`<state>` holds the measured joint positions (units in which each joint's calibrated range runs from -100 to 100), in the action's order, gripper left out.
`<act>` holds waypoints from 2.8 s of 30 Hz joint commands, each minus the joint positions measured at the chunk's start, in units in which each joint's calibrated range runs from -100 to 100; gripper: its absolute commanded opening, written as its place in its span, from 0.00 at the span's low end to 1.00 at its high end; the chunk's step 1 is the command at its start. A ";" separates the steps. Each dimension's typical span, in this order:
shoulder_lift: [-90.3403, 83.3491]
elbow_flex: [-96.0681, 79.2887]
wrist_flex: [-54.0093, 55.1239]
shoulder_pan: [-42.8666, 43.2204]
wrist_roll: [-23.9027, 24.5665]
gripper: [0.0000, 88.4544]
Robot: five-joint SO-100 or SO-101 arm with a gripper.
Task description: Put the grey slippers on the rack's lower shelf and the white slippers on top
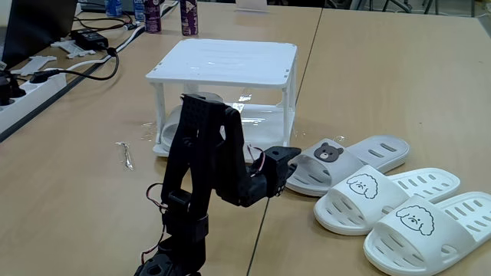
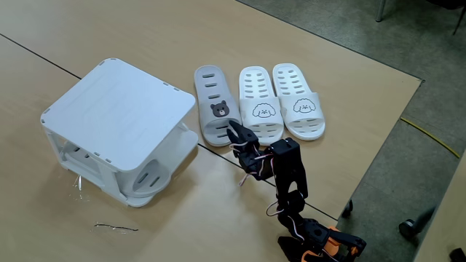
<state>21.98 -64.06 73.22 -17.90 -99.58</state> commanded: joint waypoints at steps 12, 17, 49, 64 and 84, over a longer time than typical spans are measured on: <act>16.51 41.19 -16.36 -0.44 -0.42 0.25; 25.60 59.23 -22.40 -1.09 -0.42 0.25; -32.12 25.68 -50.96 -6.85 -0.42 0.01; -63.42 -30.35 -27.83 -4.38 -0.42 0.01; -49.11 -34.59 -14.46 11.90 -0.42 0.01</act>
<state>-30.47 -98.20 52.36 -9.59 -99.58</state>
